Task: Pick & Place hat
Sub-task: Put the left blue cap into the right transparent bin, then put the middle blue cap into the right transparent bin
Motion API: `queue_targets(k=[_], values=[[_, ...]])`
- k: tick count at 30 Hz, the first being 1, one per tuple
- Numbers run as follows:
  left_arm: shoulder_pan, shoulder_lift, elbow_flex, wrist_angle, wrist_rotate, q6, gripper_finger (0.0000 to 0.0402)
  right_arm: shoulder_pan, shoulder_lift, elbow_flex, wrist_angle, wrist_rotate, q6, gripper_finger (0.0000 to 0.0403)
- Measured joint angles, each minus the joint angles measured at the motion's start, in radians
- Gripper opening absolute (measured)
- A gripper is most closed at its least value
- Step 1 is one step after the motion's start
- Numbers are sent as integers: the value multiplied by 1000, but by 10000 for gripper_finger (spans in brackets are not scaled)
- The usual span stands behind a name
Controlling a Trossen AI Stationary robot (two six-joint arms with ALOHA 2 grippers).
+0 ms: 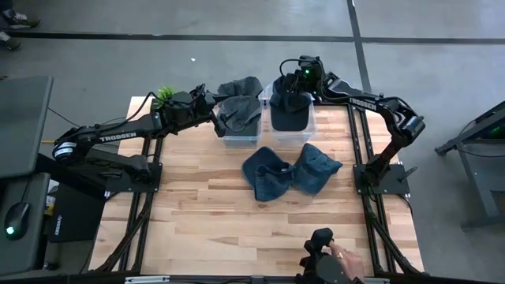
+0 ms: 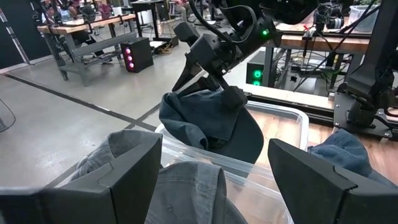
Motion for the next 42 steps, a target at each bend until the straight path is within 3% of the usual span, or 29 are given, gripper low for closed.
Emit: queue_targets(k=[8,14,29,37,42], values=[[0,0,0,0,1,-1,294,0,0,0,8,16,13,176],[0,0,0,0,1,-1,294,0,-3,0,52,64,13,220],[0,0,0,-6,1,-1,294,61,-146,13,21,109,38,227],[0,0,0,-66,44,-22,294,172,-267,13,-121,-6,182,222],[-27,-1,0,-149,82,-29,294,309,-306,13,-317,-46,216,206]])
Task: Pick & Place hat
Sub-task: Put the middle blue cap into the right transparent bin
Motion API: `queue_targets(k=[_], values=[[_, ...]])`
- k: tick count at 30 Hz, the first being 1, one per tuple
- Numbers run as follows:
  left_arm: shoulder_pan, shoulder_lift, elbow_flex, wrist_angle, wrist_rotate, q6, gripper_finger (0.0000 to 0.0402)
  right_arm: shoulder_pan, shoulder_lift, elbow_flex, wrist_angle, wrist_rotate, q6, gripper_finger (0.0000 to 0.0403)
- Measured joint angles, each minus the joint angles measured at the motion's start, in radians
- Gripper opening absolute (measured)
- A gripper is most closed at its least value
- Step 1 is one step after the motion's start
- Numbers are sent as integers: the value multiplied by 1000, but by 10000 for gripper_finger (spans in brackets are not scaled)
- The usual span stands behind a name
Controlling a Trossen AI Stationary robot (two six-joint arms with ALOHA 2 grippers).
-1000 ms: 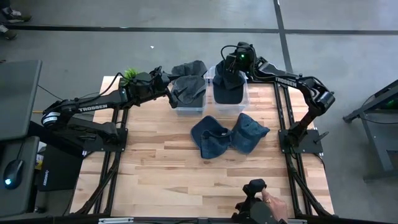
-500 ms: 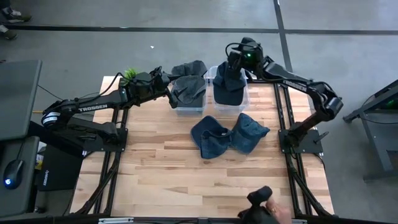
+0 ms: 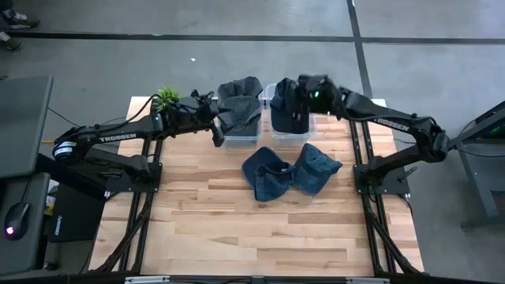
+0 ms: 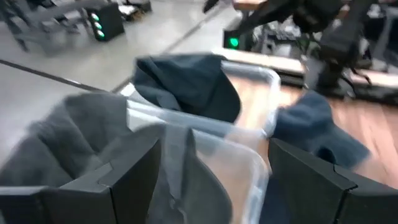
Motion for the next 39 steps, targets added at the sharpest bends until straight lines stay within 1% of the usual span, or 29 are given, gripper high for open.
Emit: queue_targets(k=[3,6,10,13,15,18,21,24,27,31,36,39], values=[[-39,0,0,-49,-9,0,294,89,-5,-7,-110,7,45,197],[-91,0,0,-92,-13,-9,294,175,-6,-33,-196,22,148,190],[-184,0,0,-124,-13,-24,294,289,-8,-99,-296,83,302,184],[-268,0,0,-131,-29,-38,294,368,-10,-175,-332,113,414,185],[-322,14,0,-126,-66,-44,294,413,-10,-227,-325,124,481,189],[-395,36,-2,-144,-131,-50,294,468,-10,-306,-274,155,565,197],[-456,61,1,-124,-195,-70,294,496,-10,-372,-191,172,623,210],[-495,100,0,-132,-235,-77,294,508,-10,-431,-78,160,656,227],[-514,123,0,-125,-272,-95,294,511,-10,-475,-29,169,662,243],[-519,154,0,-103,-277,-102,294,500,-10,-522,63,168,663,253],[-517,165,0,-83,-279,-103,294,499,-10,-572,192,141,662,255],[-517,165,0,-73,-279,-103,294,494,-10,-596,221,143,661,255]])
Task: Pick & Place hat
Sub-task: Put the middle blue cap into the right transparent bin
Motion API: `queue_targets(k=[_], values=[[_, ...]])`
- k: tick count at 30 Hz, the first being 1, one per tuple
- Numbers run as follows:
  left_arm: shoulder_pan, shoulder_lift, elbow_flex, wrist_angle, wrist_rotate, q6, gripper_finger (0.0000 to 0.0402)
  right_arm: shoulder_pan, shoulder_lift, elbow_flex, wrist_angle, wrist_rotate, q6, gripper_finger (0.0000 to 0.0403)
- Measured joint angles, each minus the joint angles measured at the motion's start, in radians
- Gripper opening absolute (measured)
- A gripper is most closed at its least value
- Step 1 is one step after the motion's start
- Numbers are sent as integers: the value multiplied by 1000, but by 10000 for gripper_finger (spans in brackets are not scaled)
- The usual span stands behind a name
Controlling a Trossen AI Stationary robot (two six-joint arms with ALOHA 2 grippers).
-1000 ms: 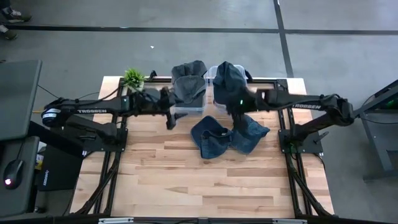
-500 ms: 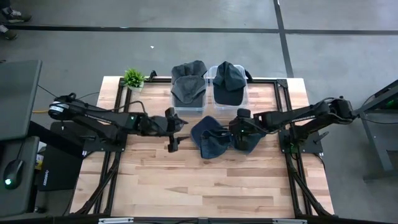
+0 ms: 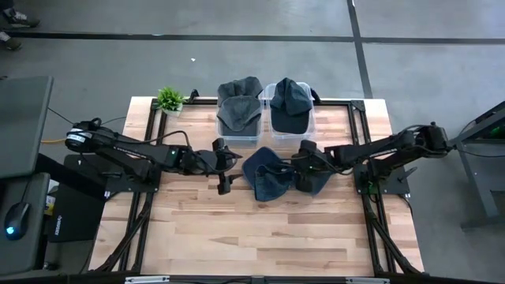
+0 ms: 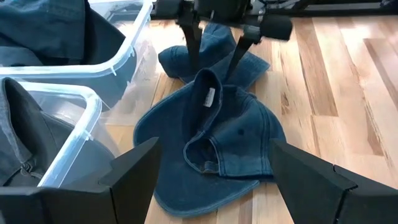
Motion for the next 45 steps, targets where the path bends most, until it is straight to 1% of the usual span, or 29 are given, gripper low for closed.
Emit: queue_targets(k=[5,8,10,12,16,19,23,24,27,29,33,40,45], values=[[0,0,0,13,0,0,294,-16,0,-51,93,-18,1,255],[0,0,0,16,0,0,294,-15,0,-69,142,-9,1,253],[0,0,0,15,0,0,294,-15,0,-71,150,-10,1,245],[0,0,0,15,0,-1,294,-15,0,-72,150,-16,-1,228],[0,0,0,15,1,-10,294,-13,0,-72,149,-21,0,170],[0,0,0,15,1,-11,294,-12,0,-72,150,-26,0,112],[0,0,0,15,1,-18,294,-13,0,-72,150,-57,-7,24],[0,0,0,15,1,-18,294,-13,0,-72,150,-66,-13,14],[0,0,0,15,1,-18,294,-10,1,-60,135,-79,-16,15],[0,0,0,16,1,-18,294,-5,1,-39,115,-99,-21,8],[0,0,0,23,1,-18,294,30,1,37,42,-102,-44,6],[0,0,3,25,-41,-13,294,103,1,256,-235,-18,-117,3],[0,0,47,23,-49,36,294,141,1,438,-457,26,-189,2]])
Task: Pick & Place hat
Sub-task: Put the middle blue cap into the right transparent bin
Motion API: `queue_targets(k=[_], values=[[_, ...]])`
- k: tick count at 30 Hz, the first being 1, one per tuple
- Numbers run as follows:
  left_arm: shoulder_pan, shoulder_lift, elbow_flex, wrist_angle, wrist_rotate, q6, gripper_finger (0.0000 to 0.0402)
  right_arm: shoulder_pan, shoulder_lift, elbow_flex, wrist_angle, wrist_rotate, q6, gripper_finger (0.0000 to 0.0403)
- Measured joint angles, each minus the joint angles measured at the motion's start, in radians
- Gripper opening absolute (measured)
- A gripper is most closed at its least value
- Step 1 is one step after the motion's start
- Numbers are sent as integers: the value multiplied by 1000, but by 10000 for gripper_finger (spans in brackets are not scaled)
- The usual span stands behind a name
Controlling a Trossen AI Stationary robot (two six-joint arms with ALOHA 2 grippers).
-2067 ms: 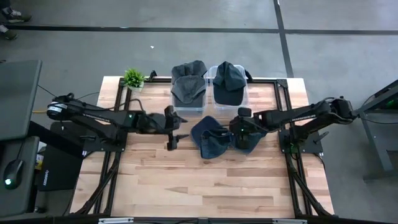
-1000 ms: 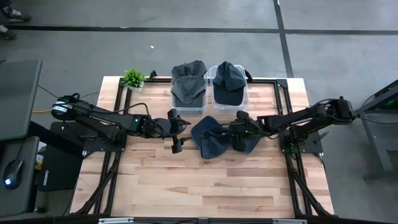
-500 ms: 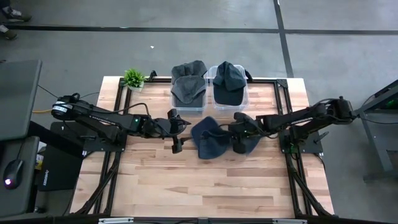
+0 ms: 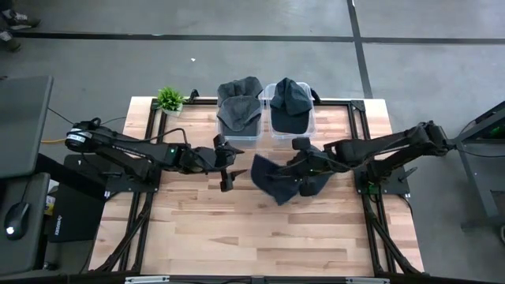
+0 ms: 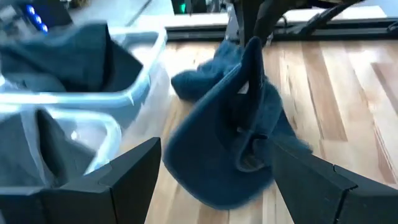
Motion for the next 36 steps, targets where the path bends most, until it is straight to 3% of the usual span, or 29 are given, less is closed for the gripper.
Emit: queue_targets(k=[7,16,25,32,36], values=[[0,0,124,-34,22,139,294,18,0,211,-210,59,-125,1],[0,-1,213,-135,36,242,294,18,0,362,-262,108,-259,1],[32,6,217,-136,28,240,294,18,0,384,-218,104,-320,1],[109,54,219,-131,136,201,294,33,0,383,-196,114,-335,1],[128,86,217,-126,143,189,285,33,0,383,-196,123,-335,1]])
